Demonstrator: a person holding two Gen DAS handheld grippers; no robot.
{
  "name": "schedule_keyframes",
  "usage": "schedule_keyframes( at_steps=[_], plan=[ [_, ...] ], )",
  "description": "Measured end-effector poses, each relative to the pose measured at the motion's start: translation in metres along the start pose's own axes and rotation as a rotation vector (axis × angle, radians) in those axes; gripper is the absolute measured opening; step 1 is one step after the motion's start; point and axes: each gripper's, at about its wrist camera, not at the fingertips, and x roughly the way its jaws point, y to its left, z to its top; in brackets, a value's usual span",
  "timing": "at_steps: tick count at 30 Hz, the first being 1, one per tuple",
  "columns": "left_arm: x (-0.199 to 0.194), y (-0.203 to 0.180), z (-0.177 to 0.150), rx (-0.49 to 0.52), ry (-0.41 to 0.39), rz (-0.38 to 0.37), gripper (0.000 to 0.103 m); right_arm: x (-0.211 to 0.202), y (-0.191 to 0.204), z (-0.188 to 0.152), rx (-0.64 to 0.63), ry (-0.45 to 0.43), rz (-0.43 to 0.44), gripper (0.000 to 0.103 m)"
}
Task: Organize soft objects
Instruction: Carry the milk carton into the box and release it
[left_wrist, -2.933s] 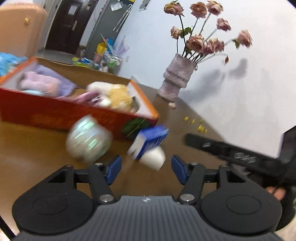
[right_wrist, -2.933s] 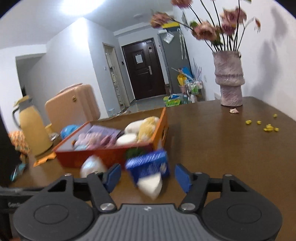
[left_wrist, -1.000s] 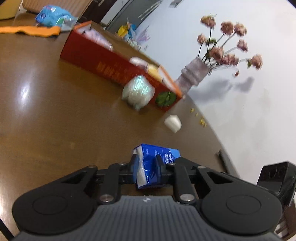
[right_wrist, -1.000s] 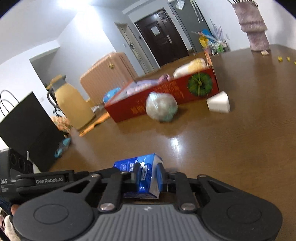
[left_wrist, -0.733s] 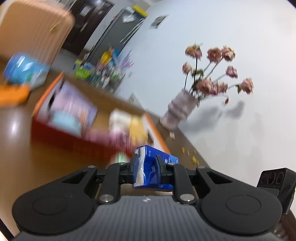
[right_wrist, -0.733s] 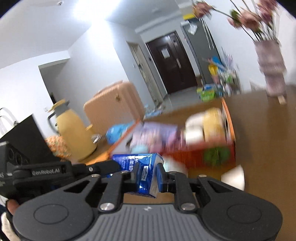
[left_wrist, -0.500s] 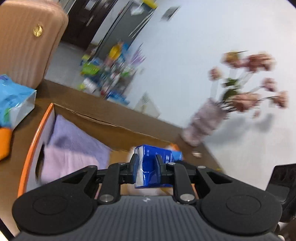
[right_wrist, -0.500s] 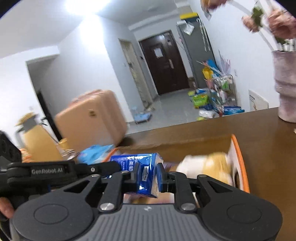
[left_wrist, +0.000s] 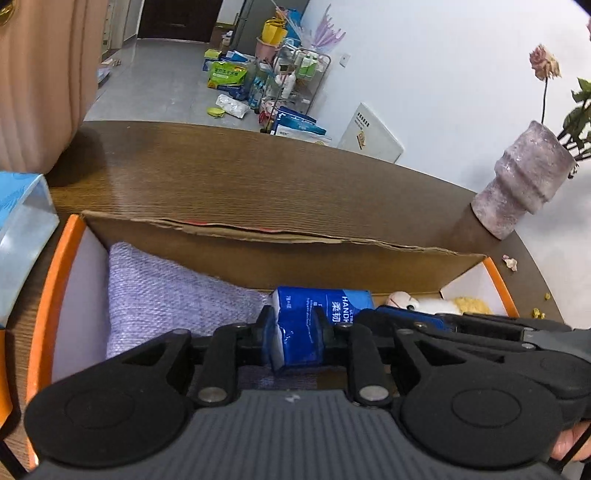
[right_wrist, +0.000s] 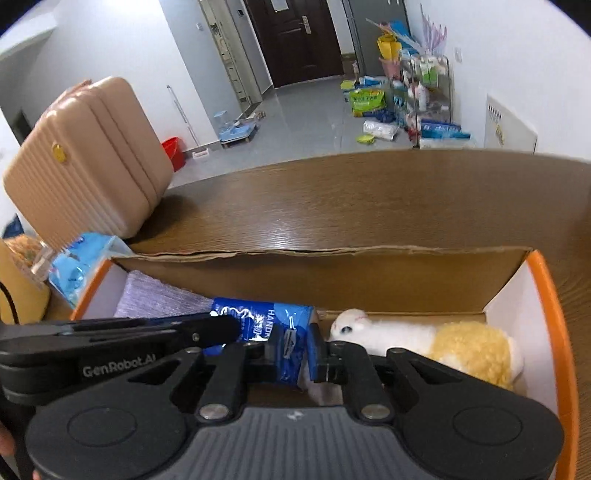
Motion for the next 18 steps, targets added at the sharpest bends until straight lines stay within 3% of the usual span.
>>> schedule_keyframes(
  at_steps=[5,7,10,18],
  plan=[
    [-0.025,-0.007,-0.012,0.035,-0.039,-0.002,0.042,-0.025,0.008,-0.005,-0.030,-0.055,-0.029,0.016],
    [-0.049,-0.010,-0.016,0.071,-0.074,-0.003,0.042,-0.043,0.007,-0.003,-0.056,-0.086,-0.026,0.023],
    [-0.095,-0.016,-0.024,0.109,-0.128,0.000,0.044,-0.085,0.009,-0.007,-0.102,-0.137,-0.046,0.032],
    [-0.214,-0.029,-0.076,0.193,-0.273,0.069,0.065,-0.213,-0.007,-0.051,-0.163,-0.268,-0.089,0.053]
  ],
)
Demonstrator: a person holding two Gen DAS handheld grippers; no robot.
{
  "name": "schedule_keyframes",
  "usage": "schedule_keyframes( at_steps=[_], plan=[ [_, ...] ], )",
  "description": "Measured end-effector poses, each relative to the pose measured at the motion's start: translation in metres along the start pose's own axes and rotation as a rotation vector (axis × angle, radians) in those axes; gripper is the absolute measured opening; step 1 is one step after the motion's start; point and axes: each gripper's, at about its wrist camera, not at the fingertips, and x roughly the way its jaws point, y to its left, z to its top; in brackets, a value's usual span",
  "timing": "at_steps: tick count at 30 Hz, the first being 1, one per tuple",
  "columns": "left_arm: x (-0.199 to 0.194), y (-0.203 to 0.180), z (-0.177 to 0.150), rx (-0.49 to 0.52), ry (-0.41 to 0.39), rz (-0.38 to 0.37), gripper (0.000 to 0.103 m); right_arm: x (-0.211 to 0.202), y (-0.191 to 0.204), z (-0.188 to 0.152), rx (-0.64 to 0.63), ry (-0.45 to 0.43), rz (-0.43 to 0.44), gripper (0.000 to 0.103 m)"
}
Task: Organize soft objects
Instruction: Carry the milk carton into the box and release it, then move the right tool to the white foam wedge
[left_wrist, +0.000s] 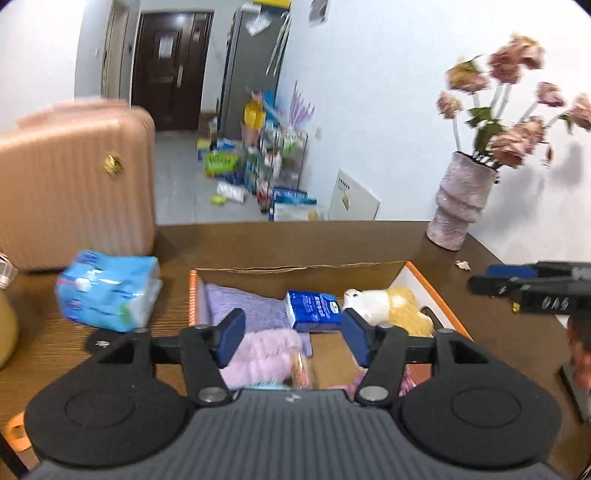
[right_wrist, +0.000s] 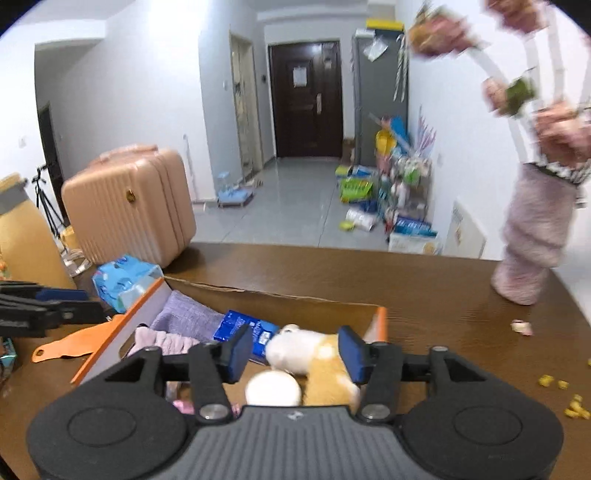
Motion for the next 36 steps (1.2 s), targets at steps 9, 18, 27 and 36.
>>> schedule_keyframes(
  at_steps=[9,18,27,36],
  plan=[
    [-0.103,-0.034,-0.058,-0.040,-0.140,0.014,0.080,-0.098,-0.006,-0.053,-0.012,-0.109,0.036,0.060],
    [-0.157,-0.083,-0.200,-0.075,-0.199,0.033,0.086,-0.149,0.024,-0.191,-0.072,-0.155,0.034,0.061],
    [-0.151,-0.108,-0.248,-0.015,-0.116,0.110,0.087,-0.169,0.023,-0.264,0.053,-0.107,0.106,0.065],
    [-0.095,-0.126,-0.221,-0.002,-0.085,0.041,0.088,-0.141,0.006,-0.257,0.119,-0.107,0.046,0.062]
  ],
)
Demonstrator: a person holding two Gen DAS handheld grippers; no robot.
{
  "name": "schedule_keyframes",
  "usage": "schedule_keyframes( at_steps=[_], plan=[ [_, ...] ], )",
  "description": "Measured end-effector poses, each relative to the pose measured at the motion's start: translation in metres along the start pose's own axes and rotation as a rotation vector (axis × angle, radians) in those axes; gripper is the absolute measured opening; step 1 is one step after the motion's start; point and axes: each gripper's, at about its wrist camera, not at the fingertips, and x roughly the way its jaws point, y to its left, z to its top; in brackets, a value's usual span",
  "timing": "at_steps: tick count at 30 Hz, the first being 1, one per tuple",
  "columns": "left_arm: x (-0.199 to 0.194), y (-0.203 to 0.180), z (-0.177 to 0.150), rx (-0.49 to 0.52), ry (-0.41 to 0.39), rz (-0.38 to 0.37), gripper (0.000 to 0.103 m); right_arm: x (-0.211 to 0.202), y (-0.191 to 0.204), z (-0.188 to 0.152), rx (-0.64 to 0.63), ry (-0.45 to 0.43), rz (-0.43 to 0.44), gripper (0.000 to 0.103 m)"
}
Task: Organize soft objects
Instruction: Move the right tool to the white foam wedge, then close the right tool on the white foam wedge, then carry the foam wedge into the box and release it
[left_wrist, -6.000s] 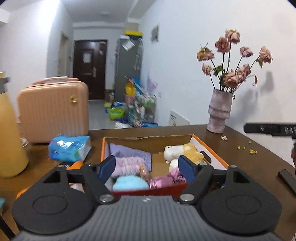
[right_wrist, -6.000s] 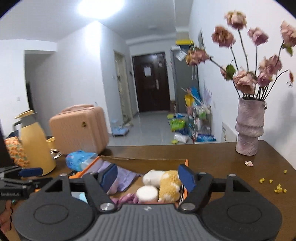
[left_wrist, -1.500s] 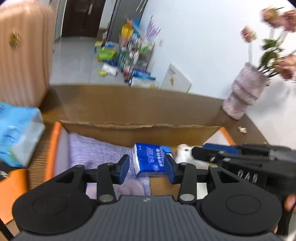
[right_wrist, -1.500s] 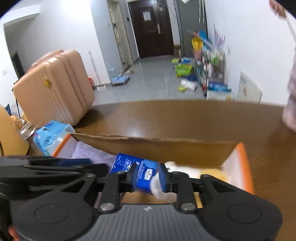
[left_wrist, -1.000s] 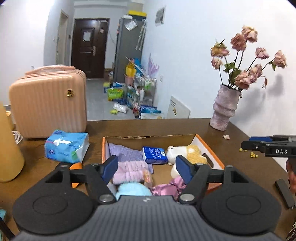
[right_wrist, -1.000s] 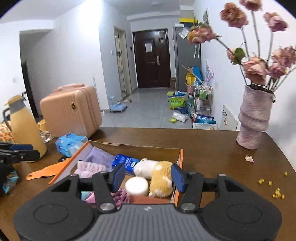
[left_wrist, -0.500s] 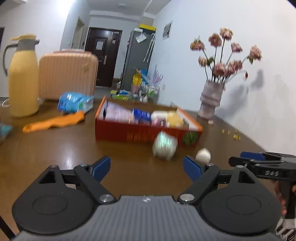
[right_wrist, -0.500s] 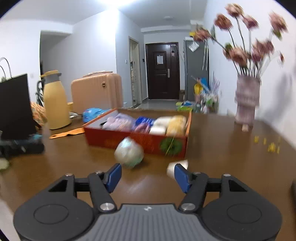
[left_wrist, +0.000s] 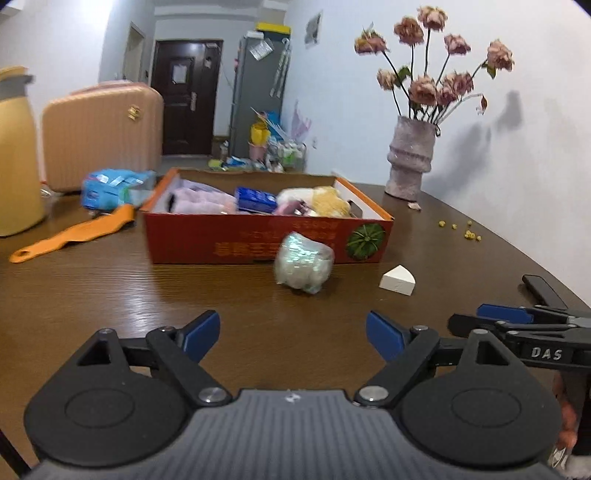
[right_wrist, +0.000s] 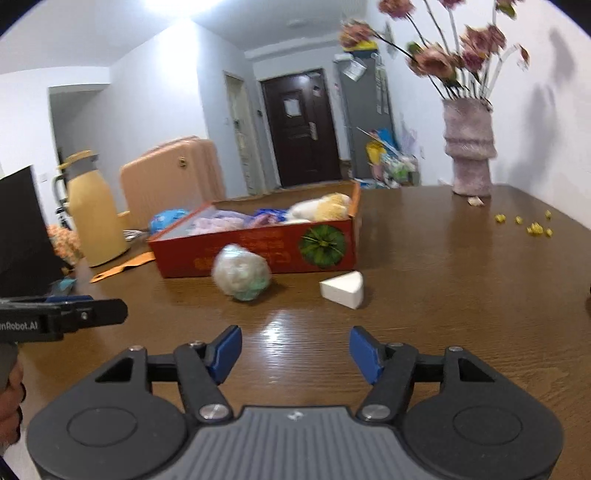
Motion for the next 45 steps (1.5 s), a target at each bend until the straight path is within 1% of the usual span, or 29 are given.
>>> schedule_keyframes(
  at_steps=[1,2,4,6,7,11,13,14,15,16,17,18,22,26,28,30,31,33,40,45],
  plan=[
    [0.010,-0.002,0.003,0.008,0.003,-0.003,0.088,0.007,-0.003,0.002,0.007,0.009,-0.011,0.059],
    [0.022,-0.005,0.008,0.021,0.002,0.001,0.088,0.015,-0.006,0.005,0.012,0.017,-0.022,0.058],
    [0.047,-0.010,0.017,0.055,-0.006,0.012,0.088,0.031,-0.013,0.012,0.015,0.029,-0.038,0.057],
    [0.072,-0.013,0.027,0.073,0.003,0.030,0.088,0.051,-0.019,0.021,0.009,0.041,-0.049,0.056],
    [0.084,-0.014,0.031,0.080,0.006,0.027,0.088,0.060,-0.022,0.025,0.006,0.048,-0.056,0.056],
    [0.124,-0.011,0.043,0.062,0.043,0.021,0.086,0.099,-0.034,0.035,-0.003,0.092,-0.104,0.053],
    [0.140,-0.007,0.044,0.036,0.056,0.019,0.085,0.111,-0.037,0.038,-0.001,0.098,-0.088,0.044],
    [0.146,-0.005,0.045,0.022,0.059,0.017,0.077,0.117,-0.038,0.038,-0.002,0.101,-0.076,0.041],
    [0.150,-0.003,0.045,0.011,0.068,0.013,0.061,0.122,-0.038,0.038,0.000,0.112,-0.069,0.029],
    [0.155,-0.001,0.045,0.002,0.083,-0.002,0.053,0.125,-0.038,0.039,0.007,0.118,-0.045,0.028],
    [0.158,0.001,0.045,-0.007,0.096,-0.017,0.048,0.126,-0.038,0.040,0.007,0.111,-0.033,0.027],
    [0.160,0.003,0.044,-0.023,0.094,-0.033,0.047,0.128,-0.037,0.041,0.003,0.112,-0.031,0.025],
    [0.159,0.007,0.043,-0.045,0.086,-0.053,0.045,0.129,-0.041,0.041,0.034,0.107,-0.002,0.021],
    [0.159,0.008,0.042,-0.048,0.086,-0.057,0.044,0.130,-0.047,0.042,0.075,0.115,0.013,0.020],
    [0.156,0.007,0.044,-0.047,0.082,-0.049,0.043,0.130,-0.047,0.042,0.074,0.112,0.003,0.020],
    [0.148,0.006,0.045,-0.046,0.072,-0.045,0.043,0.128,-0.045,0.041,0.065,0.099,-0.025,0.020],
    [0.142,0.006,0.045,-0.047,0.066,-0.047,0.043,0.125,-0.043,0.040,0.057,0.090,-0.037,0.020],
    [0.126,0.008,0.042,-0.055,0.060,-0.055,0.043,0.116,-0.037,0.035,0.047,0.087,-0.032,0.020],
    [0.061,0.013,0.020,-0.098,0.072,-0.066,0.043,0.069,-0.009,0.004,0.063,0.113,0.035,0.020],
    [0.027,0.009,0.013,-0.098,0.040,-0.071,0.043,0.037,0.013,-0.002,0.026,0.089,0.064,0.020]
  ],
)
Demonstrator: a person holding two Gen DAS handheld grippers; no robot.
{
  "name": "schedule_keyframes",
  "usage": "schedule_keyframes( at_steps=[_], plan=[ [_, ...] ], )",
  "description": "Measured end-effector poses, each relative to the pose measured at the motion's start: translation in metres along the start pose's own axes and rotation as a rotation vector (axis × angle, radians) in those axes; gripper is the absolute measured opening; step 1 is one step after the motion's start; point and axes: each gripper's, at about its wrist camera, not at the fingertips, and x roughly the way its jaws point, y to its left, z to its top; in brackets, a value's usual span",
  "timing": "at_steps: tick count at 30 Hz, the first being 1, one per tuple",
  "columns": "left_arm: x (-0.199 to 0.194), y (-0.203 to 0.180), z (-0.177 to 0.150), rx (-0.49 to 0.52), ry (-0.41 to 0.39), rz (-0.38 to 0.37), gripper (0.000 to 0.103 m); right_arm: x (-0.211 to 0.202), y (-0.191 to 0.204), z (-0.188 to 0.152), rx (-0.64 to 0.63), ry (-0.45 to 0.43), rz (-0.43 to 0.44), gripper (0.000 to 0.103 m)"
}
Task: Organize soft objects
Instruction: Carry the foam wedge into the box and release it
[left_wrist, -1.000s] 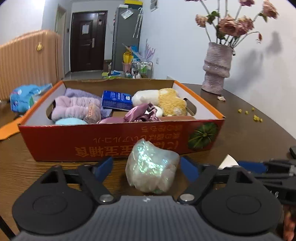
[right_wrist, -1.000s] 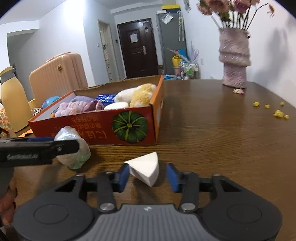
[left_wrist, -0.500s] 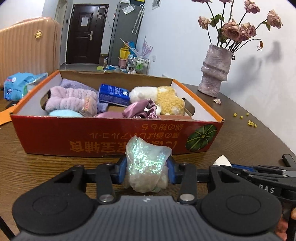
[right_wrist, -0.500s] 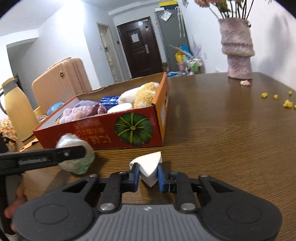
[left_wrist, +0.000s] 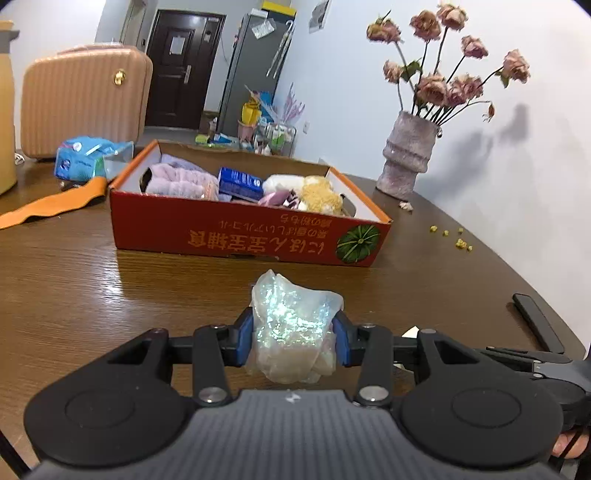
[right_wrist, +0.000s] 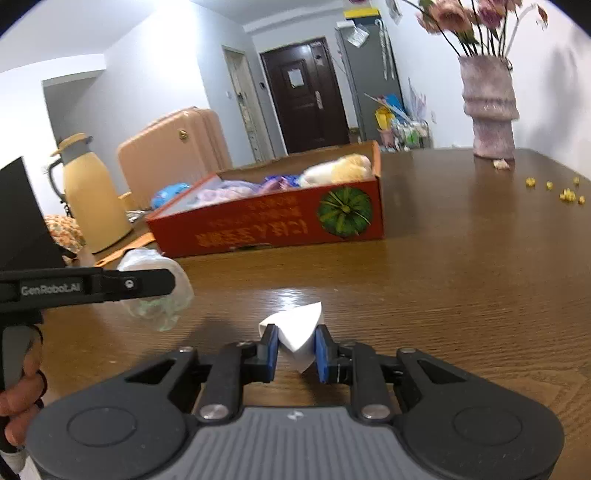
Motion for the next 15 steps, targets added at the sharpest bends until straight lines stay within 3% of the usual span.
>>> schedule_keyframes(
  at_steps=[8,15],
  plan=[
    [-0.014,0.004,0.022,0.015,-0.076,-0.009,0.043,-0.019,0.011,0.020,-0.034,-0.058,0.017,0.021],
    [0.039,0.027,0.108,0.000,-0.151,-0.008,0.044,0.016,0.003,0.108,-0.091,-0.142,0.065,0.021]
  ],
)
